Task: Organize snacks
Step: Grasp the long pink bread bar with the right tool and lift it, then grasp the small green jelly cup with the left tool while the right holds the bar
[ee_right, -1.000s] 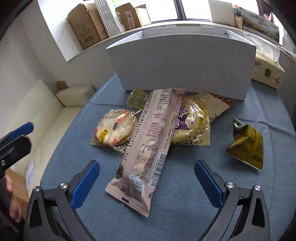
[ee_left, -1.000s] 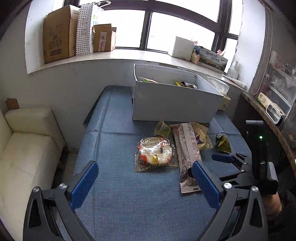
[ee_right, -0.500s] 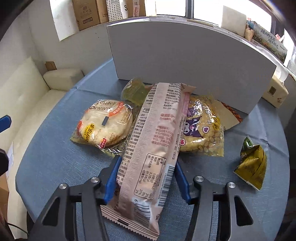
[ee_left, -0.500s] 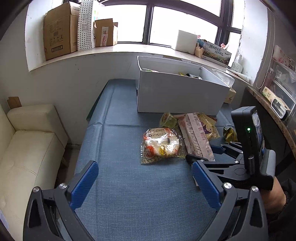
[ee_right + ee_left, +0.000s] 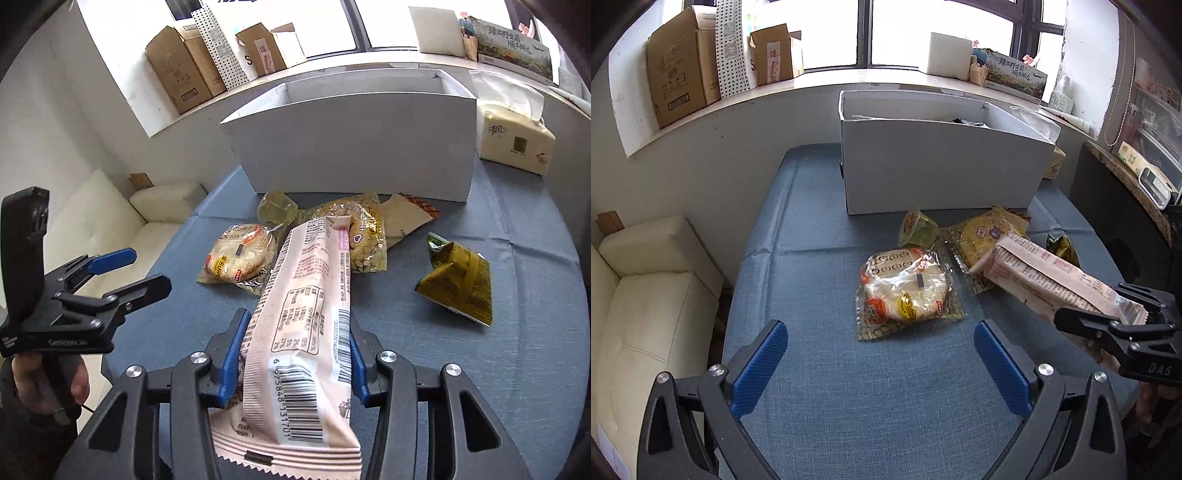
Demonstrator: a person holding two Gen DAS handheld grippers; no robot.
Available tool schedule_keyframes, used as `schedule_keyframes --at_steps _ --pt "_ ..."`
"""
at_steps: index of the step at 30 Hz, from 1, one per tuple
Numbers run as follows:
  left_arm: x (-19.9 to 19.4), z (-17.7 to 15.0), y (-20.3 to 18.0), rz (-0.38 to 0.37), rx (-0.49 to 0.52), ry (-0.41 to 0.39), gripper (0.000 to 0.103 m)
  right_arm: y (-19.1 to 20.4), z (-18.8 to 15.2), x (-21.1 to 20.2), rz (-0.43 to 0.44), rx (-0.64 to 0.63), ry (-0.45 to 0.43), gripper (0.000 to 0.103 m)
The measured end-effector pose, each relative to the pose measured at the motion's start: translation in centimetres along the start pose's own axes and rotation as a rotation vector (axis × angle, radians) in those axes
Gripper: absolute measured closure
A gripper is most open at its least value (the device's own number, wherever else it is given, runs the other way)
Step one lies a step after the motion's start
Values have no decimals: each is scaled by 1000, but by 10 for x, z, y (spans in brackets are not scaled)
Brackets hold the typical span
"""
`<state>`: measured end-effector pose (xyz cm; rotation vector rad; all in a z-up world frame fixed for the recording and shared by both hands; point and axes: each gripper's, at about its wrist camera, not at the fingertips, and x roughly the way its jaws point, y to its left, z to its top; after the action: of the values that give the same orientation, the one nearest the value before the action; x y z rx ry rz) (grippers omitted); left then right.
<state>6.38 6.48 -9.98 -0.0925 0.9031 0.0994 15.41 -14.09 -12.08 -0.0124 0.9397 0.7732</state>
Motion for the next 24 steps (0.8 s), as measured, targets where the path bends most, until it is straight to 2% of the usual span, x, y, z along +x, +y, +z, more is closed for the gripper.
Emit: schedule_keyframes --at_steps 2,3,5,8,10,13,17,24 --pt "2 7 -5 -3 13 2 0 -1 -4 -8 -20 -10 -21 56" --pt "3 11 -8 -3 24 -2 0 -3 -6 -14 0 -6 -26 66" --pt "5 20 -15 7 53 -6 0 -8 -8 -24 -7 17 -54 71" --pt "10 29 -25 23 80 -3 0 -15 -13 -27 -25 16 -49 72" --pt "11 31 -29 12 86 -8 0 -21 -17 -30 11 31 -51 73" --pt "13 30 -32 13 85 -3 0 -25 -21 -36 15 31 -71 74" --pt "15 25 -31 21 79 10 0 -44 -24 -28 44 133 -45 73" --pt "19 17 -24 20 57 27 0 -45 -27 -6 18 132 2 69"
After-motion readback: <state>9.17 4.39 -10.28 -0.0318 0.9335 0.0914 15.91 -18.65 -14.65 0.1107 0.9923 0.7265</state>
